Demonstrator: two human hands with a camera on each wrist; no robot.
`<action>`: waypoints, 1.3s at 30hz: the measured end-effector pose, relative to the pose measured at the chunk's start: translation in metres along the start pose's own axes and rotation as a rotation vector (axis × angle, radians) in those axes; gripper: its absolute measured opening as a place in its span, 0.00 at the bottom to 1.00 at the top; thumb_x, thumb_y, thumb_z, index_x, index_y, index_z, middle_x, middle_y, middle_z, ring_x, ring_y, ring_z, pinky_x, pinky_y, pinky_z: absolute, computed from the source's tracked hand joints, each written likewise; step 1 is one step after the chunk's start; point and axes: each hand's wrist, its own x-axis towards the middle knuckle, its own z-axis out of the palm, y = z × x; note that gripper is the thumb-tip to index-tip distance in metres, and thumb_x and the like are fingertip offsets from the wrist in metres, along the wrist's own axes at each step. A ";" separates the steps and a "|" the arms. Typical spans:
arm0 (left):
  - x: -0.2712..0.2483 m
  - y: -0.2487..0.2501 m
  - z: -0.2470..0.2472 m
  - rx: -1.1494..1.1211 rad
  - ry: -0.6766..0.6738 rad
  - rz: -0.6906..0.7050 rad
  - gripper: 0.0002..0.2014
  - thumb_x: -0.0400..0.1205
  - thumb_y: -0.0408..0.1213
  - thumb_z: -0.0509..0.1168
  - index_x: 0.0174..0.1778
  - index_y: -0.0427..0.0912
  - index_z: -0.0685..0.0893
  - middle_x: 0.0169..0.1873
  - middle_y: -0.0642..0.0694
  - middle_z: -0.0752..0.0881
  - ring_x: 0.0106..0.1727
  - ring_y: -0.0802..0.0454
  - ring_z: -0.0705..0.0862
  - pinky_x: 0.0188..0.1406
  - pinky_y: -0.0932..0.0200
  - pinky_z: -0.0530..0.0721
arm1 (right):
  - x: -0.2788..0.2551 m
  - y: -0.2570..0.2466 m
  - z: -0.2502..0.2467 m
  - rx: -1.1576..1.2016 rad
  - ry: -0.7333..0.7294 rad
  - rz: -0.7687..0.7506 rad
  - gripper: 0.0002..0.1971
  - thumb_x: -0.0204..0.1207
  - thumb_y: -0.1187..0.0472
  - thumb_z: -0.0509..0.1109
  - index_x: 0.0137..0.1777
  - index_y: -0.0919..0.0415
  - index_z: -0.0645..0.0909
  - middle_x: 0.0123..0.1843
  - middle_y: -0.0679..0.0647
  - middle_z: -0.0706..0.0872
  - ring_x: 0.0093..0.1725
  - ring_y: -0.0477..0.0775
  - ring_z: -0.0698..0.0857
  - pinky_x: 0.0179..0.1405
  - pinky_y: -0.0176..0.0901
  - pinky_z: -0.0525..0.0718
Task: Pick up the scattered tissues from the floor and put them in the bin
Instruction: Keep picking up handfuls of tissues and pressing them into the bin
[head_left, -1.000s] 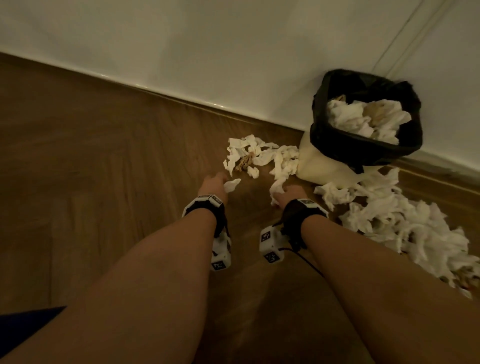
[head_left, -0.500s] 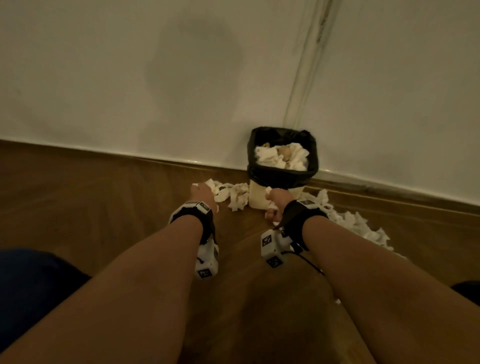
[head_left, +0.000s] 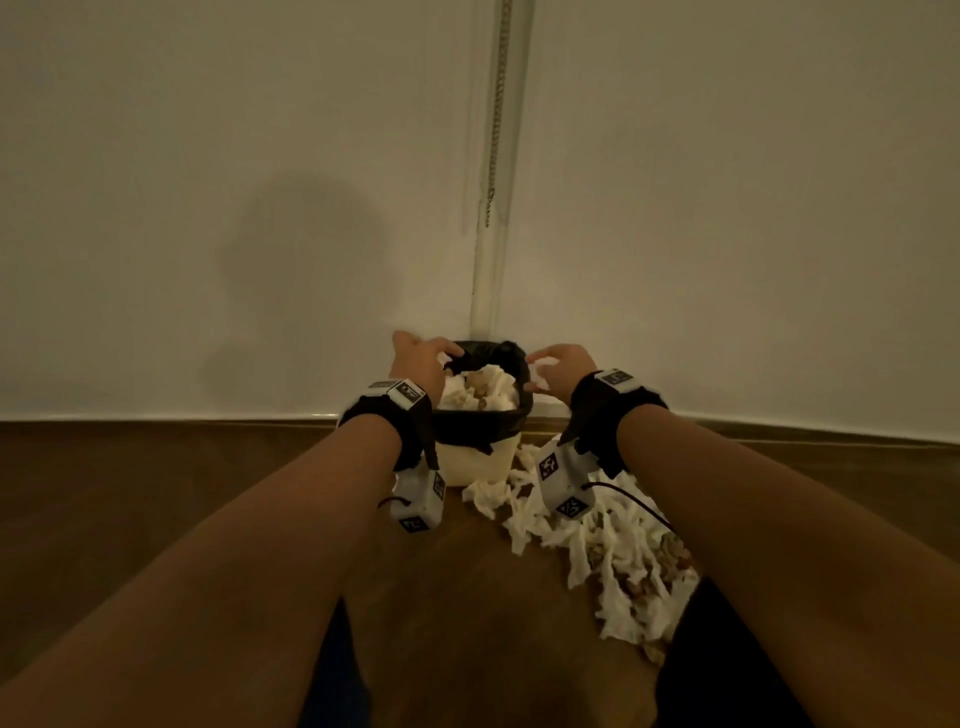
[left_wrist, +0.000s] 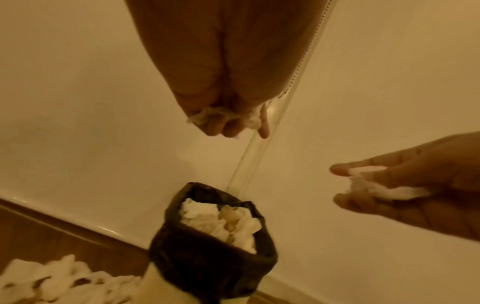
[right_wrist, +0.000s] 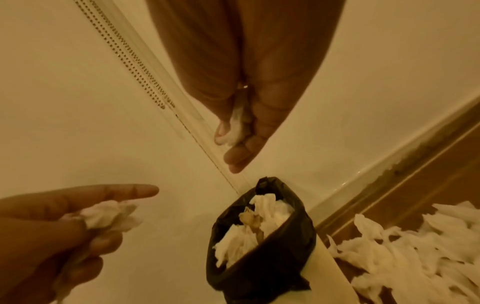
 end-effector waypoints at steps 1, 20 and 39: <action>0.005 0.006 0.002 -0.017 -0.005 -0.008 0.20 0.81 0.20 0.54 0.63 0.41 0.81 0.68 0.37 0.62 0.56 0.45 0.74 0.60 0.66 0.70 | 0.003 -0.003 -0.004 0.065 0.014 0.009 0.13 0.77 0.74 0.67 0.60 0.69 0.81 0.49 0.60 0.82 0.33 0.46 0.81 0.23 0.26 0.81; 0.134 -0.047 0.057 0.057 0.001 -0.047 0.13 0.83 0.27 0.57 0.60 0.36 0.81 0.60 0.40 0.68 0.53 0.41 0.78 0.46 0.74 0.73 | 0.179 -0.002 0.073 -0.406 -0.164 0.073 0.17 0.84 0.62 0.58 0.65 0.70 0.79 0.64 0.64 0.82 0.64 0.61 0.81 0.58 0.42 0.78; 0.157 -0.063 0.113 0.688 -0.445 0.083 0.21 0.85 0.42 0.56 0.72 0.36 0.70 0.69 0.39 0.77 0.68 0.42 0.77 0.68 0.50 0.72 | 0.229 0.027 0.129 -1.224 -0.486 0.016 0.22 0.82 0.54 0.60 0.76 0.54 0.70 0.74 0.60 0.74 0.71 0.64 0.75 0.71 0.59 0.74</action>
